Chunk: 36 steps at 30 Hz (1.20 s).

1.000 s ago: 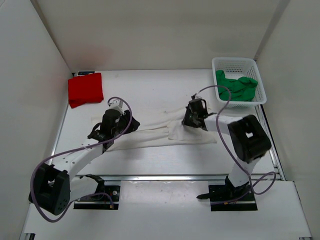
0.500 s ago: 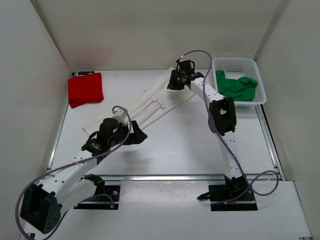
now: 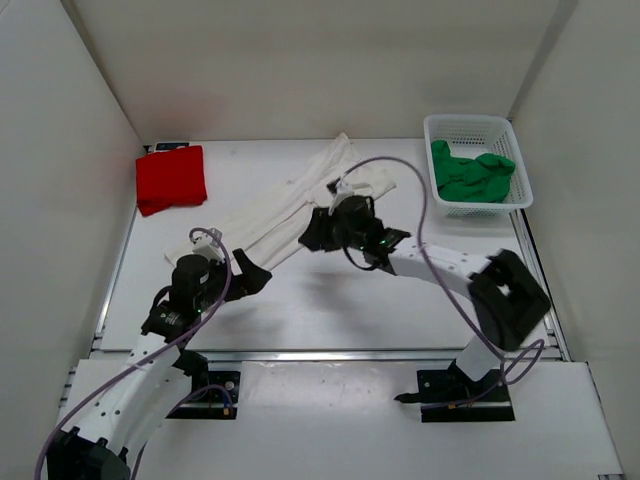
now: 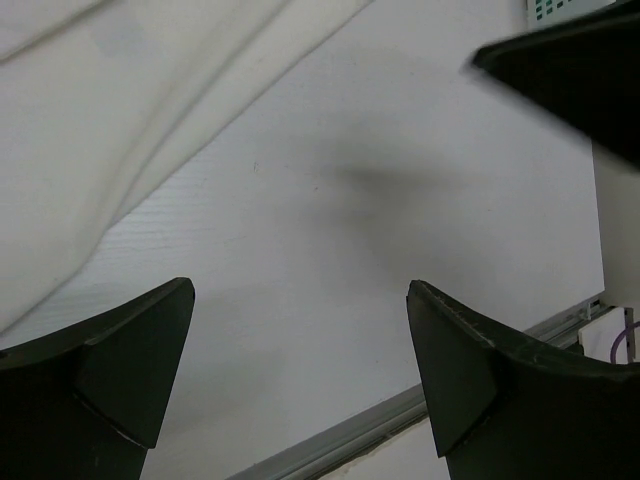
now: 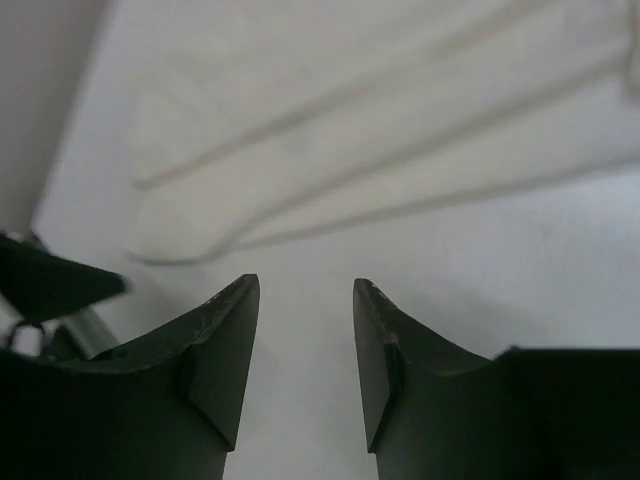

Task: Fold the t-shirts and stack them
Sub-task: Rotate the tshirt 90 degrees

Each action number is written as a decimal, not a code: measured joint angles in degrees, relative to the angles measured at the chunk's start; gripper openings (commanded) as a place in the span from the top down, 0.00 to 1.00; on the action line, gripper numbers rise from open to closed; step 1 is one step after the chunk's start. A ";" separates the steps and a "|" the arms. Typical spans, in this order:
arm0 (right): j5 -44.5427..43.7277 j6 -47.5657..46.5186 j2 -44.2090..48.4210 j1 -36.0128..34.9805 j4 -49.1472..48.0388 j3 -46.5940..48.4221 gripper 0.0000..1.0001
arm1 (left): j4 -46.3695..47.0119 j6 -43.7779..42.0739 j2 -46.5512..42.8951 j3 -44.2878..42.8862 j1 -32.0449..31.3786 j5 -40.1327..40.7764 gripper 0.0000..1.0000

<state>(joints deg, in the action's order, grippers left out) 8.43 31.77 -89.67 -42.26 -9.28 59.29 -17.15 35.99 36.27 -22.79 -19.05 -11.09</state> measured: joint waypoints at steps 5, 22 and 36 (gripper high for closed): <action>-3.10 4.70 -12.41 -4.20 3.23 -3.93 0.58 | -1.62 -0.17 -1.53 0.00 1.25 -0.76 0.02; -7.34 20.46 -26.18 -5.29 -7.91 4.44 0.83 | -3.43 -1.20 -1.07 0.68 2.99 -1.81 0.01; -2.40 23.10 -28.15 0.13 -8.76 6.21 0.87 | -1.95 -1.70 6.29 -1.40 0.17 1.42 0.01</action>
<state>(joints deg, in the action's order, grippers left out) 6.02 54.87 -117.82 -42.13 -18.04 65.49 -19.09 34.28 42.57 -24.18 -18.87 -9.67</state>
